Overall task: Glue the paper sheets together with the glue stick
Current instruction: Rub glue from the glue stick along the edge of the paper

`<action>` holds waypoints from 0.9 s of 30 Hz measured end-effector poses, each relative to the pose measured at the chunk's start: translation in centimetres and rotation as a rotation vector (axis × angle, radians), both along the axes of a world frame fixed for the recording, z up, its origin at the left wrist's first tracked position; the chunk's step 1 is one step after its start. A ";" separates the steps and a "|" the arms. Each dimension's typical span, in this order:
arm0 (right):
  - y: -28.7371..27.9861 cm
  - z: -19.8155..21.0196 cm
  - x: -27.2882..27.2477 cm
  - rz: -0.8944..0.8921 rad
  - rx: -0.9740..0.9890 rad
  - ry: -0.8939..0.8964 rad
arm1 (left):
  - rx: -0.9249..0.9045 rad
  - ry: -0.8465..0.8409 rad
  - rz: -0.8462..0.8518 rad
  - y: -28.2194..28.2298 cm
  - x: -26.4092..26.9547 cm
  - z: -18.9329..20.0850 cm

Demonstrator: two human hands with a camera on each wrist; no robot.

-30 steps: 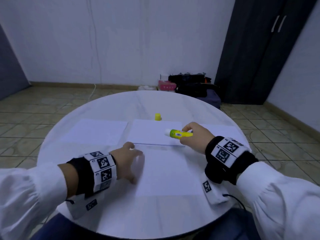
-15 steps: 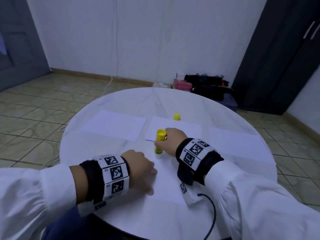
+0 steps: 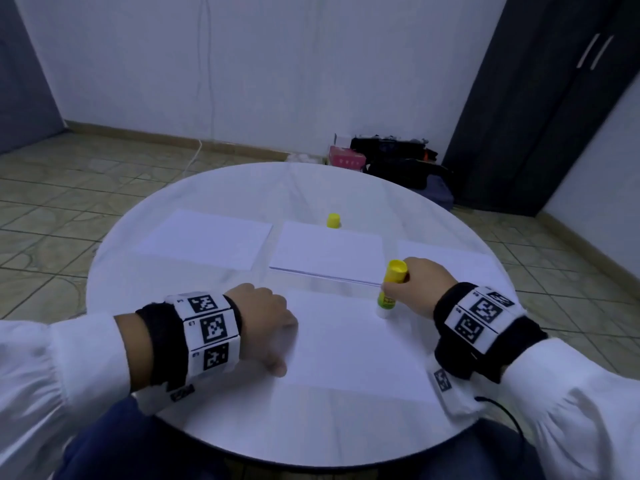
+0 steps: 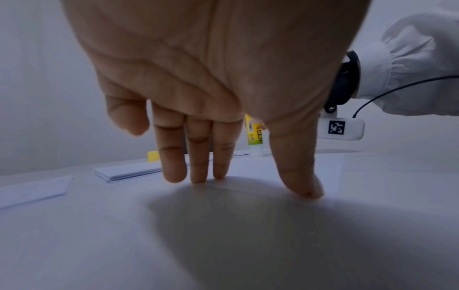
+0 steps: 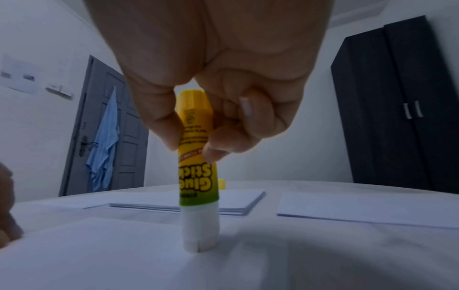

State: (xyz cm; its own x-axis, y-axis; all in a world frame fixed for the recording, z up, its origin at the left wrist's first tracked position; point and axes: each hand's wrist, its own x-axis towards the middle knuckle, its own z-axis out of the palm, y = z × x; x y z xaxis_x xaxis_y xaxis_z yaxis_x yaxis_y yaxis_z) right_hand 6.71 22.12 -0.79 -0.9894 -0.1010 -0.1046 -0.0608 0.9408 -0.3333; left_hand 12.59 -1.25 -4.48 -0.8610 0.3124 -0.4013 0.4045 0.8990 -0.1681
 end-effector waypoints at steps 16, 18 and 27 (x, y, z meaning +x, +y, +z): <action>-7.6 0.3 2.0 0.261 -0.127 0.027 | 0.137 -0.015 0.278 -1.3 -0.8 -1.4; -9.5 -0.4 2.0 0.288 -0.134 0.022 | 0.138 -0.020 0.264 -1.0 -0.7 -1.0; -9.8 -0.8 4.0 0.406 -0.132 -0.041 | 0.126 -0.053 0.221 -0.7 -0.2 -0.4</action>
State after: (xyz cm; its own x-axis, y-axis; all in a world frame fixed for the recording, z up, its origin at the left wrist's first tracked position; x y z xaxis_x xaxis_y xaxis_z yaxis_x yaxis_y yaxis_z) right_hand 10.66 12.30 -1.56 -0.8620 -0.4964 -0.1026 -0.4016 0.7924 -0.4591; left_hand 12.39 -1.94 -4.85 -0.8929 0.1693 -0.4172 0.2010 0.9790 -0.0329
